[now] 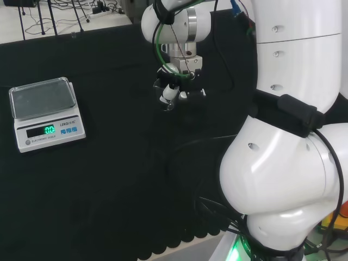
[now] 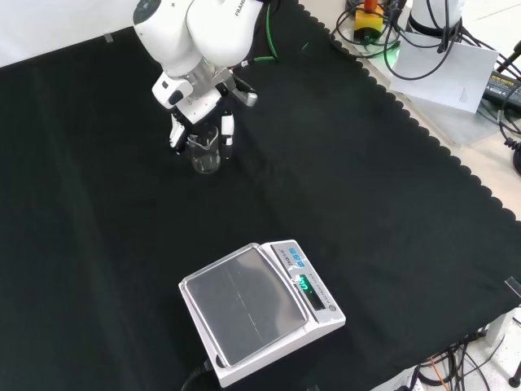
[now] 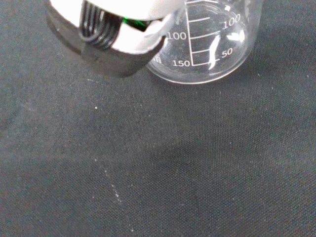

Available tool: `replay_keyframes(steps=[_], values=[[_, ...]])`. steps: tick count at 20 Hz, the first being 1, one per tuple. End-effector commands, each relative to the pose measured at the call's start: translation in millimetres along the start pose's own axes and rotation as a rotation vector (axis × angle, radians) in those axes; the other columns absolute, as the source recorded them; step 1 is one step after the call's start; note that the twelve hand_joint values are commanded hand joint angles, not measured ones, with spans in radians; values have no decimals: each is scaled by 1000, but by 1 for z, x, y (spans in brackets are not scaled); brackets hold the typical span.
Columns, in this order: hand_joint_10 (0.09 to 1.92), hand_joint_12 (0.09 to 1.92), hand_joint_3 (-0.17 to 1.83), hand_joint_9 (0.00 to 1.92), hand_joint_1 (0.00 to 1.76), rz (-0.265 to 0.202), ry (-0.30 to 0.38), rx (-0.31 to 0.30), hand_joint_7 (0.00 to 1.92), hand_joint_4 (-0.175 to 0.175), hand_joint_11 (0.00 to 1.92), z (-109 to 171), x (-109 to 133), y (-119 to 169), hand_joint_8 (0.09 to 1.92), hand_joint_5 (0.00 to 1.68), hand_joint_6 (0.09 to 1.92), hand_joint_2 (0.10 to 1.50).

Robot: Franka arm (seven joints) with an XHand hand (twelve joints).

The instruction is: Pick up the beaker.

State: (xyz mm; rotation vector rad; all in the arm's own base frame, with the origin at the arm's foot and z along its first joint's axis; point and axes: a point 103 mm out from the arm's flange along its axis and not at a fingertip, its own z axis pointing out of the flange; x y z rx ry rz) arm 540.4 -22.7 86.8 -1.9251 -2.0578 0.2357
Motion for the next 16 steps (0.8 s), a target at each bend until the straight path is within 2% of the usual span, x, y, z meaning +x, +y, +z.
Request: replay_keyframes(steps=[1, 7, 16], values=[[1254, 1121, 151, 975, 1177, -1, -2, -8, 732, -171, 1090, -1, 1, 0, 1462, 671, 1448, 1187], [1262, 1121, 72, 979, 1184, -10, -23, -10, 729, -175, 1097, -15, 4, -6, 1461, 678, 1446, 1230], [1266, 1121, 63, 977, 1186, -29, -46, -72, 732, -175, 1098, -71, 13, -29, 1457, 683, 1440, 1232]])
